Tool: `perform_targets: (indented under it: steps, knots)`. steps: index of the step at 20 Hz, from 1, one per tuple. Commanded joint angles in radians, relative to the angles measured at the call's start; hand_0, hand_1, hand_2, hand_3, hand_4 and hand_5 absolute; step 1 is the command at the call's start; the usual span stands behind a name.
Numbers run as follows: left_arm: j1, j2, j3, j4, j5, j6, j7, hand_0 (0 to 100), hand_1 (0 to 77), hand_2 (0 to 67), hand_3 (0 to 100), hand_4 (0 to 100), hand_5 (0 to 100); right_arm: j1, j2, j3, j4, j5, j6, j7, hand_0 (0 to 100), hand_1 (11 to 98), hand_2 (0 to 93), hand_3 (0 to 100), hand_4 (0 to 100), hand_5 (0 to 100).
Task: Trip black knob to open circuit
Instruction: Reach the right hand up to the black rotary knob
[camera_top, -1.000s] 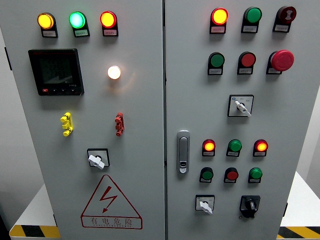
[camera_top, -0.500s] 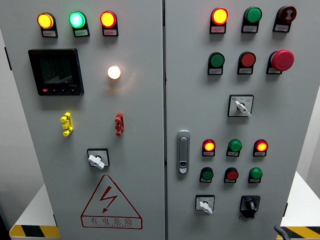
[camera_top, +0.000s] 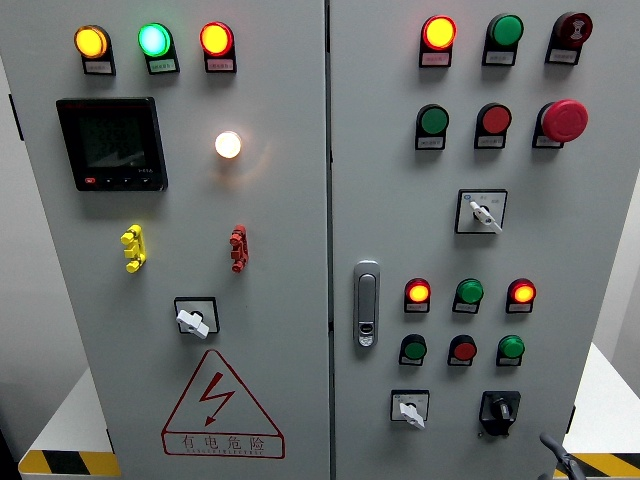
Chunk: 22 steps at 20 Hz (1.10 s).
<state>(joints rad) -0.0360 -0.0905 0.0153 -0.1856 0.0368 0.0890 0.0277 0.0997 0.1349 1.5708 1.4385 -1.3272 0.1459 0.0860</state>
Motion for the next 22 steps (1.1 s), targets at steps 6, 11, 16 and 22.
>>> perform_targets:
  steps: [6,11,16,22]
  knots:
    - [0.001,0.000,0.000,0.000,0.000,0.000,0.000,0,0.0,19.5,26,10,9,0.055,-0.0015,-0.003,-0.043,0.036,0.000,-0.026,100,56.7,0.0,88,100,100]
    - [0.001,0.000,0.000,0.000,0.000,0.000,0.000,0,0.0,19.5,26,10,9,0.057,-0.0015,-0.031,-0.053,0.036,0.000,-0.026,100,55.2,0.0,88,100,100]
    - [0.001,0.000,0.000,0.000,0.000,0.000,0.000,0,0.0,19.6,26,10,9,0.060,-0.0015,-0.044,-0.058,0.036,0.001,-0.034,100,54.5,0.0,88,100,100]
    - [0.001,0.000,0.000,0.000,0.000,0.000,0.000,0,0.0,19.6,26,10,9,0.087,0.0001,-0.057,-0.075,0.036,0.001,-0.037,100,53.6,0.0,88,100,100]
